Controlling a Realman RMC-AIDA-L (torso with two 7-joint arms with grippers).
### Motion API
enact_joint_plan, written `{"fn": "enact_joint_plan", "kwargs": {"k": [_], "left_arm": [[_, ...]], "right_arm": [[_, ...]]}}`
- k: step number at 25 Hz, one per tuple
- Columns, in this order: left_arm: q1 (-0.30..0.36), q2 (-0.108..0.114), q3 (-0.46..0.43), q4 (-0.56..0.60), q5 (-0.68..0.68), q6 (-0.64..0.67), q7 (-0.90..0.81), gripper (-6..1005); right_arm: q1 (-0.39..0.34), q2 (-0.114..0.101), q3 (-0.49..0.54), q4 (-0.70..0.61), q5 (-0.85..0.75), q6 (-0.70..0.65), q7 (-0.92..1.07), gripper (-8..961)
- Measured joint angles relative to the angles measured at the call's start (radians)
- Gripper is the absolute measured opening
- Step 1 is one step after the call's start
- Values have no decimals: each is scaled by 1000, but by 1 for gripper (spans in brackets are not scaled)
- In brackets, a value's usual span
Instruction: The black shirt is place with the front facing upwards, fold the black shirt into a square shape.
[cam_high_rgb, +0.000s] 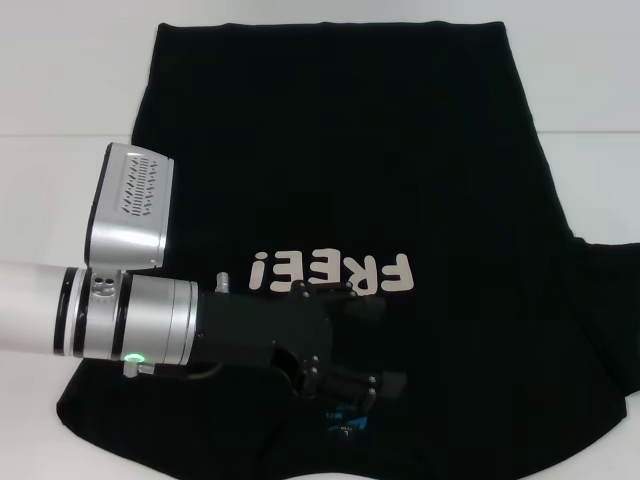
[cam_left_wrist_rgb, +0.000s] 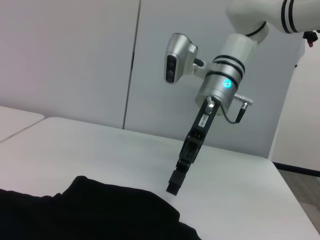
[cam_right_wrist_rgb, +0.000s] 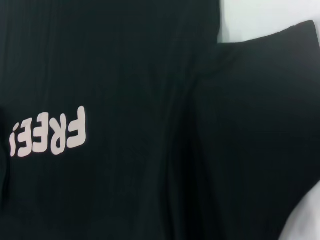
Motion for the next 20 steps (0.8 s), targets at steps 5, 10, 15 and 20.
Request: {"fn": "enact_joint_plan", "kwargs": {"k": [5, 10, 15, 20], "left_arm": [[-1, 1, 1, 0, -1, -2, -1, 932], [-5, 3, 1, 2, -1, -15, -14, 932], [-11, 4, 1, 3, 5, -26, -22, 932], [-12, 4, 0, 4, 5, -35, -24, 932]], "right_arm": [[16, 5, -11, 43, -1, 48, -4, 916], [28, 10, -26, 58, -1, 60, -5, 916], [33, 10, -35, 62, -1, 69, 2, 916], [32, 10, -37, 64, -9, 67, 6, 915]]}}
